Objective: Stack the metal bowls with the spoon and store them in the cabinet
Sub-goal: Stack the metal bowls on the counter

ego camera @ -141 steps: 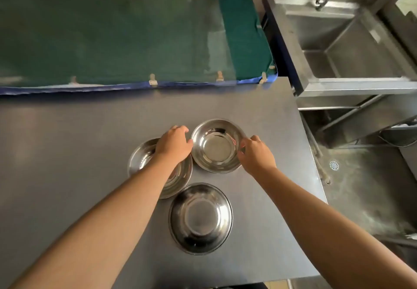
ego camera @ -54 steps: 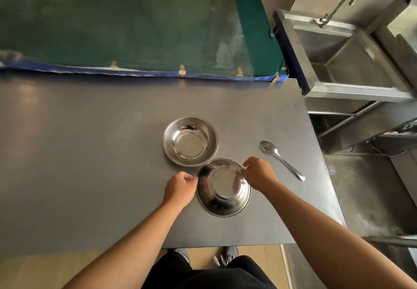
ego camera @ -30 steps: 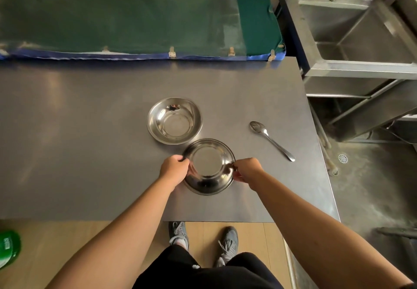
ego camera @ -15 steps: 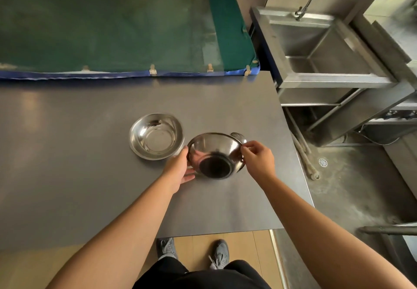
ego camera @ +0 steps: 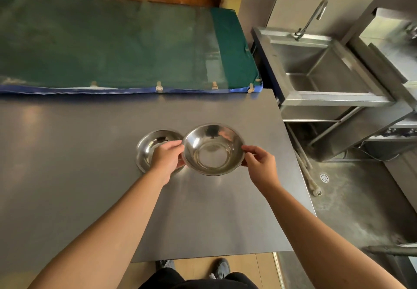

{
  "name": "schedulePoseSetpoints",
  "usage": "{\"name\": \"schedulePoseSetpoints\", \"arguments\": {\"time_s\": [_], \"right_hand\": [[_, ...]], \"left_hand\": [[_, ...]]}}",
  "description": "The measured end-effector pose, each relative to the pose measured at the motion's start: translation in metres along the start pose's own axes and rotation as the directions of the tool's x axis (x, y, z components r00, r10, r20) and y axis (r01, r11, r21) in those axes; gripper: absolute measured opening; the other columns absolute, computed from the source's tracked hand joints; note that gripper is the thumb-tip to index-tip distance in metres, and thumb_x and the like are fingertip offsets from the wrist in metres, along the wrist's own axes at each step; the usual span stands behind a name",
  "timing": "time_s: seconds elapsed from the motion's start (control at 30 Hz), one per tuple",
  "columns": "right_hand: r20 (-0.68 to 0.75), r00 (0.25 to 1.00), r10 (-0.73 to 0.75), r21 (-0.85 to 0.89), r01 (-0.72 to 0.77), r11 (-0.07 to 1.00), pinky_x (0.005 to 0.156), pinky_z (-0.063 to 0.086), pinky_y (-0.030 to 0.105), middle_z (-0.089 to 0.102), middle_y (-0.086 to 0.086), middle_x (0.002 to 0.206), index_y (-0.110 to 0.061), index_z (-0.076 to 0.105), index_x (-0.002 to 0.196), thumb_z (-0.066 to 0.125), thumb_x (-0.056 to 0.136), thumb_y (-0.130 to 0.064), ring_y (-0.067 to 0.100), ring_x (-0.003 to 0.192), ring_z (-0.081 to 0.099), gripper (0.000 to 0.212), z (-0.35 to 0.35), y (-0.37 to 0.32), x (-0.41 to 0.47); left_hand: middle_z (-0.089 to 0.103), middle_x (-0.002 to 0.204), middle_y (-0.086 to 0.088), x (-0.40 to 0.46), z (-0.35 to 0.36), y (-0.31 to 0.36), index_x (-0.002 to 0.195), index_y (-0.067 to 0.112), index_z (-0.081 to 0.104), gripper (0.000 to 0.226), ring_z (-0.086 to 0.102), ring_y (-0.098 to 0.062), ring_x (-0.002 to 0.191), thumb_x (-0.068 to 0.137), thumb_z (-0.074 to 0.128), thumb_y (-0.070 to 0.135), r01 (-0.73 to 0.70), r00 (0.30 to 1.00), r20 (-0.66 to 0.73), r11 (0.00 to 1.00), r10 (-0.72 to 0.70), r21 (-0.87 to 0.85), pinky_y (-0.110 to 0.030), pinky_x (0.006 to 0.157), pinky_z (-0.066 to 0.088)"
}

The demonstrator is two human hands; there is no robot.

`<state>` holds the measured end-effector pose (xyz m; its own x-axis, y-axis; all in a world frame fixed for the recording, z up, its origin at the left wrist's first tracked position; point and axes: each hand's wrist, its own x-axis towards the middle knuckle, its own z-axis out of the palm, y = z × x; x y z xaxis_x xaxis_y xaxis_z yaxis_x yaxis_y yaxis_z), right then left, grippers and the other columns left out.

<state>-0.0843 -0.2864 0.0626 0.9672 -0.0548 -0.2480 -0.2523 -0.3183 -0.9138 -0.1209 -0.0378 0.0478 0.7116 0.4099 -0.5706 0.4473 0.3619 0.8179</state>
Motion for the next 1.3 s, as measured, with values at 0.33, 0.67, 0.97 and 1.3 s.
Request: {"name": "schedulePoseSetpoints", "arguments": {"time_s": [0.33,0.67,0.97,1.3], "right_hand": [[0.205,0.979,0.0,-0.072,0.015,0.997,0.073,0.064,0.035,0.071,0.011,0.094,-0.012,0.068,0.116,0.064,0.09,-0.006,0.028,0.077,0.075,0.026,0.103,-0.018,0.017],[0.215,0.967,0.133,-0.285,-0.069,0.956,0.078,0.062,0.05,0.074,0.006,0.096,-0.013,0.067,0.124,0.059,0.084,-0.004,0.026,0.076,0.073,0.042,0.169,-0.008,0.032],[0.167,0.979,0.113,-0.42,-0.034,0.907,0.065,0.053,0.03,0.068,-0.005,0.104,-0.021,0.069,0.12,0.063,0.087,-0.013,0.026,0.084,0.068,0.034,0.179,-0.001,0.028],[0.076,0.99,0.12,-0.453,-0.073,0.889,0.076,0.05,0.027,0.068,-0.001,0.12,-0.017,0.063,0.129,0.065,0.087,-0.016,0.018,0.092,0.065,0.041,0.186,0.009,0.028]], "left_hand": [[0.07,0.093,-0.005,0.033,-0.093,0.028,0.109,0.009,0.072,0.021,0.065,-0.021,0.076,0.092,0.061,0.003,-0.099,0.984,-0.143,0.992,0.11,0.08,-0.042,0.082,0.059],[0.067,0.098,0.004,0.08,-0.149,-0.002,0.112,0.019,0.072,0.027,0.065,-0.02,0.091,0.088,0.064,0.011,-0.043,0.978,-0.177,0.941,0.108,0.337,-0.046,0.091,0.057],[0.062,0.117,0.001,0.09,-0.148,-0.02,0.121,0.019,0.069,0.035,0.065,-0.014,0.09,0.088,0.065,0.008,-0.017,0.987,-0.146,0.936,0.072,0.351,-0.03,0.069,0.059],[0.065,0.108,-0.004,0.11,-0.149,-0.016,0.131,0.012,0.06,0.047,0.067,-0.018,0.088,0.086,0.065,-0.001,0.026,0.997,-0.073,0.955,-0.004,0.296,-0.03,0.067,0.06]]}}
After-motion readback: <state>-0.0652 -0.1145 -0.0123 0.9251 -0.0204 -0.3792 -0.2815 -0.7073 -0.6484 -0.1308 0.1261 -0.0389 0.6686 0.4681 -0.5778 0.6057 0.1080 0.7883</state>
